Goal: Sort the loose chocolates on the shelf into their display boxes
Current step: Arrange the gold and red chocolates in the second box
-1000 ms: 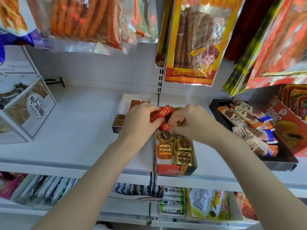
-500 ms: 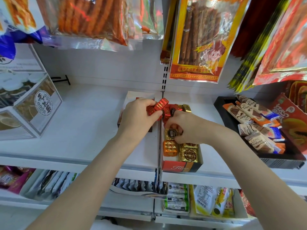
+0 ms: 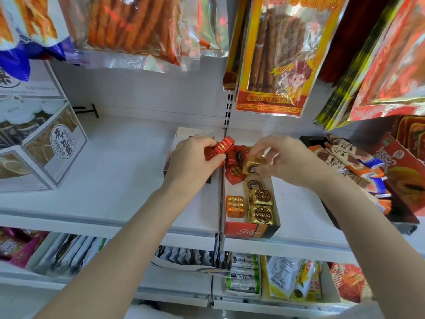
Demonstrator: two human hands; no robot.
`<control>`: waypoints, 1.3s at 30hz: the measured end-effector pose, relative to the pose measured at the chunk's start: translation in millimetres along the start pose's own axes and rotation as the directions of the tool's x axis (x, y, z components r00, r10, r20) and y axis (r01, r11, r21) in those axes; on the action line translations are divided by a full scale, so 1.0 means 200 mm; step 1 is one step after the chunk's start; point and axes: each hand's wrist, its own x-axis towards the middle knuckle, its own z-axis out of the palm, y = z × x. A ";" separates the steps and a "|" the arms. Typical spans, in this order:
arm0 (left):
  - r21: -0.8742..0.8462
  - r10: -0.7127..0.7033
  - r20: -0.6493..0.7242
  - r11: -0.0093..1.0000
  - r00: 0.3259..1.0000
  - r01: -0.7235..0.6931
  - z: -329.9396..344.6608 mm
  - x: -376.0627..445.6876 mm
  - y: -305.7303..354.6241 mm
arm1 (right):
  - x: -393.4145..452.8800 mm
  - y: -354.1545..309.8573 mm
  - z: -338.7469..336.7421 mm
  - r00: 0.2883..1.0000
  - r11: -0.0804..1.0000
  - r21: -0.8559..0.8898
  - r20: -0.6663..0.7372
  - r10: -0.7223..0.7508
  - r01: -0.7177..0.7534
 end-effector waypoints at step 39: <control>-0.013 -0.004 0.034 1.000 0.999 0.004 -0.04 -0.05 0.05 | -0.16 -0.09 0.07 0.971 0.974 -0.158 0.203 -0.129 0.163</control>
